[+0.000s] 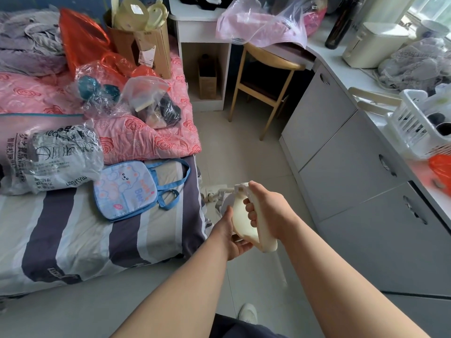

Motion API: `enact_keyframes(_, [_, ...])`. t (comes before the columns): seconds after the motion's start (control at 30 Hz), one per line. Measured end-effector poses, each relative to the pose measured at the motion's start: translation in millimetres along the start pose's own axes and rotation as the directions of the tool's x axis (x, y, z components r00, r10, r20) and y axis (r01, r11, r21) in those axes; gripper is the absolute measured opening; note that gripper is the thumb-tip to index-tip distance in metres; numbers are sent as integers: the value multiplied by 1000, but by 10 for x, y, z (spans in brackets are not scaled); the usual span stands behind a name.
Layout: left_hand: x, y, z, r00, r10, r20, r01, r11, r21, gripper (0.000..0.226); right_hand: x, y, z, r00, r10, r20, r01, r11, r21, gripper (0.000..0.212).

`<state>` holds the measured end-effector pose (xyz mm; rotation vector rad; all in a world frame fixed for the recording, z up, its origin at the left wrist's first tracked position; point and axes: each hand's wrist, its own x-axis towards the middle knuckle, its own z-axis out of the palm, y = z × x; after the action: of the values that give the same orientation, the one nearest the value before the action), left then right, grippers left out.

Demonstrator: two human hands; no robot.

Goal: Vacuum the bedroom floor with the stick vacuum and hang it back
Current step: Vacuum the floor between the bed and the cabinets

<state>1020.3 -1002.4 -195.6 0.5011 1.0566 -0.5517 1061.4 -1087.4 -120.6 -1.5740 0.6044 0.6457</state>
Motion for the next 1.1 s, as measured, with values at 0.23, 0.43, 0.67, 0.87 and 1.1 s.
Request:
enact_keyframes(0.23, [41,-65,-60,999,-40,28,40,999,-1,50,-53,36,-19,999,29,-31,-31,997,-66,26])
enact_keyframes(0.43, [82,-91,-54,1000,-30,2,30,999,27,51,-36,95,-53,998,31,-46,-34,998,-55,28])
enact_keyframes(0.67, [117,-17,6,999,18,-50,-16,999,48,45,108,93,-25,999,36,-16,-37,999,-37,32])
enact_keyframes(0.87, [223,163,126,996,42,-85,-37,998,60,43,348,-72,41,1000,23,17,-22,998,-61,32])
enact_keyframes(1.1, [380,354,377,991,44,-129,-47,999,-18,47,593,-353,-10,996,29,81,-20,993,-115,34])
